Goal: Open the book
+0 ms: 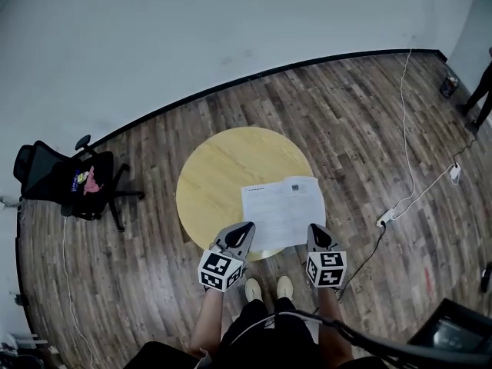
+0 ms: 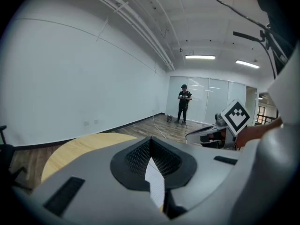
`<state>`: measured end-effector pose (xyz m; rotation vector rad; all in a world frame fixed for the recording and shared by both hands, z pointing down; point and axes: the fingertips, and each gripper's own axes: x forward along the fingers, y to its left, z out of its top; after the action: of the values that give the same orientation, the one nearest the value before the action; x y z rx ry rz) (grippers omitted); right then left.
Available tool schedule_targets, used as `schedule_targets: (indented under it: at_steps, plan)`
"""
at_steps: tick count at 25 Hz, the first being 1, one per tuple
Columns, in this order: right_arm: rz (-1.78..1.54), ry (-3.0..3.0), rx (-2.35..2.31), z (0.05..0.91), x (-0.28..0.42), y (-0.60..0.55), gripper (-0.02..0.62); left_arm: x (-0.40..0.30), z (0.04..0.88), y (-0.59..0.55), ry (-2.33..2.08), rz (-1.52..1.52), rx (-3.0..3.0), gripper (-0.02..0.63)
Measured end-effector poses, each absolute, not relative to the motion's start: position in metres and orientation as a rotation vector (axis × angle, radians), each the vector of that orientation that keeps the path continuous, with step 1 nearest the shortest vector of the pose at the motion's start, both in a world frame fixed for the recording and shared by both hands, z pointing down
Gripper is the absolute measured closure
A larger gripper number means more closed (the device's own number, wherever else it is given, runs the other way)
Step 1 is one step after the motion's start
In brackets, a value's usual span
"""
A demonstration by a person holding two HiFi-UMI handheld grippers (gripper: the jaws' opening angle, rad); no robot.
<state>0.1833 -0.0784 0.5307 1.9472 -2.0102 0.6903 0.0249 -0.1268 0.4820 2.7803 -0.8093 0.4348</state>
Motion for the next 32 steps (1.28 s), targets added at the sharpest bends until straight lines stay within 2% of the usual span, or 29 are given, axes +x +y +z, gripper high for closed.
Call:
schedule_targets:
  at_steps: [17, 32]
  plan:
    - [0.346, -2.404, 1.709, 0.406, 0.041, -0.131, 0.592, -0.068, 0.368, -0.138, -1.139, 0.244, 2.874, 0.607]
    - [0.165, -2.496, 1.641, 0.355, -0.006, -0.13, 0.592, -0.107, 0.327, -0.125, -1.258, 0.155, 2.917, 0.607]
